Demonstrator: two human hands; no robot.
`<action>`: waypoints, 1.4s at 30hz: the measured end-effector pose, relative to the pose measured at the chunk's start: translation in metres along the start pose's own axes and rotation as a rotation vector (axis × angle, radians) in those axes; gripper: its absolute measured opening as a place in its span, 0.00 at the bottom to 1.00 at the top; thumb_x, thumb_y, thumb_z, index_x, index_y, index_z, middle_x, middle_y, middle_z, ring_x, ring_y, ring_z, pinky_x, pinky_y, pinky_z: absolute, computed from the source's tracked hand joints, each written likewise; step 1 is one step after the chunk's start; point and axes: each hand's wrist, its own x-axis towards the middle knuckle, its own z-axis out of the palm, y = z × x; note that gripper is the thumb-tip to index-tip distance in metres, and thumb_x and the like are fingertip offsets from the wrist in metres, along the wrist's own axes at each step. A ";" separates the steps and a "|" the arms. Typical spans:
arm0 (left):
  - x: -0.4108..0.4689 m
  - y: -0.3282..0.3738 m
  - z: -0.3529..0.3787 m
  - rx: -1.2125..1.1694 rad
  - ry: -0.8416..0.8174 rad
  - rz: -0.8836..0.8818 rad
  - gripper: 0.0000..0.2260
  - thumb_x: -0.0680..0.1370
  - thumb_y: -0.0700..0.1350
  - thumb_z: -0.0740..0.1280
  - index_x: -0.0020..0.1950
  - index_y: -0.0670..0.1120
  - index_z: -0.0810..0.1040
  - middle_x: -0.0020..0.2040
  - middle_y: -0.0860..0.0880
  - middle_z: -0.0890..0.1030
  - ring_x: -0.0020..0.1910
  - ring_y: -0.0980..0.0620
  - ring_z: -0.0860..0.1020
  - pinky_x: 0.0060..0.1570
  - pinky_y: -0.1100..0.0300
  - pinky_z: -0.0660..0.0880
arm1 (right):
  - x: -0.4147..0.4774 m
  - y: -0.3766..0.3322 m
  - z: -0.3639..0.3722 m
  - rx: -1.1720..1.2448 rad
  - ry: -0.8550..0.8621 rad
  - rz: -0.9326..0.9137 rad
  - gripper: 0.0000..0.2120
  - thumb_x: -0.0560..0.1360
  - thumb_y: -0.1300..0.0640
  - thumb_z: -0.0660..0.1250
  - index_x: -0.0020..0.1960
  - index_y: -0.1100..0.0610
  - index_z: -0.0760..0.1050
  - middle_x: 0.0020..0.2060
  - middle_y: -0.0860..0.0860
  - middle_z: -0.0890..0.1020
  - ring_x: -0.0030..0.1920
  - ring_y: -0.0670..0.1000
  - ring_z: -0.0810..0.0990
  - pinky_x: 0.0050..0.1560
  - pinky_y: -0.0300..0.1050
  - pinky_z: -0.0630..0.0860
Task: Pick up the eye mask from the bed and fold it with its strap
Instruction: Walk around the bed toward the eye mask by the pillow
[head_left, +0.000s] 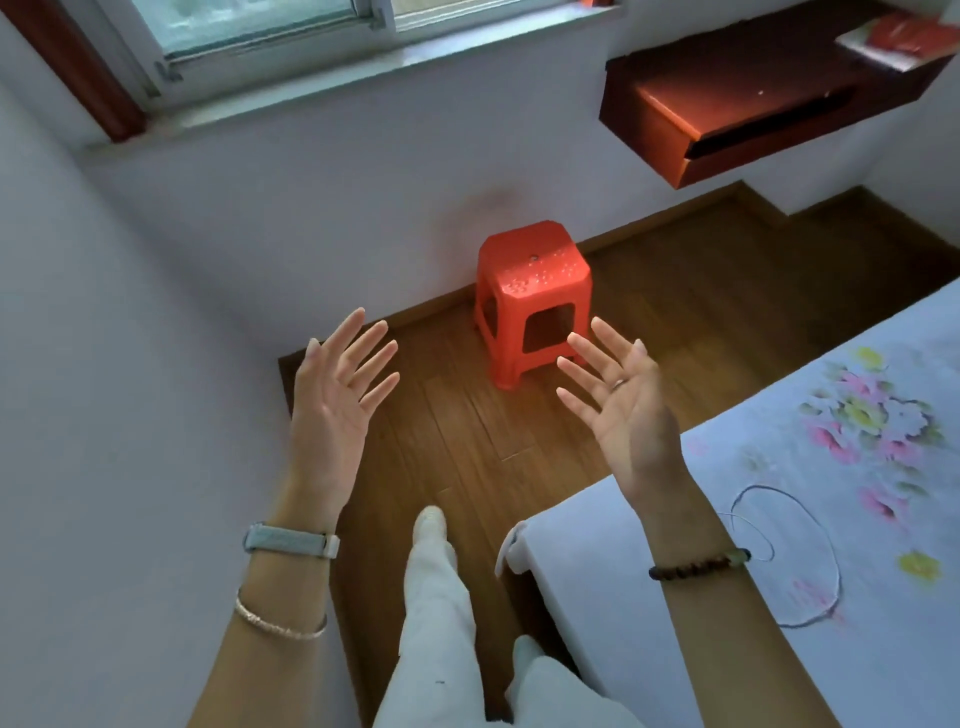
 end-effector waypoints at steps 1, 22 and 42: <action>0.019 -0.001 -0.001 -0.001 -0.022 -0.009 0.27 0.82 0.58 0.45 0.77 0.49 0.65 0.74 0.47 0.73 0.71 0.48 0.73 0.72 0.44 0.67 | 0.012 0.000 0.003 0.006 0.018 -0.009 0.22 0.82 0.43 0.50 0.70 0.47 0.72 0.68 0.49 0.79 0.65 0.51 0.80 0.70 0.59 0.71; 0.327 0.009 0.095 0.039 -0.699 -0.224 0.27 0.81 0.59 0.49 0.75 0.49 0.68 0.72 0.46 0.76 0.70 0.46 0.75 0.72 0.38 0.64 | 0.146 -0.046 0.038 0.129 0.711 -0.244 0.19 0.83 0.43 0.50 0.65 0.42 0.76 0.63 0.45 0.82 0.64 0.47 0.81 0.69 0.56 0.72; 0.425 -0.041 0.384 0.052 -1.092 -0.231 0.25 0.81 0.58 0.50 0.75 0.51 0.68 0.72 0.47 0.75 0.70 0.47 0.75 0.72 0.40 0.65 | 0.229 -0.152 -0.135 0.252 0.991 -0.448 0.18 0.84 0.45 0.50 0.63 0.43 0.77 0.62 0.45 0.83 0.62 0.47 0.82 0.66 0.53 0.74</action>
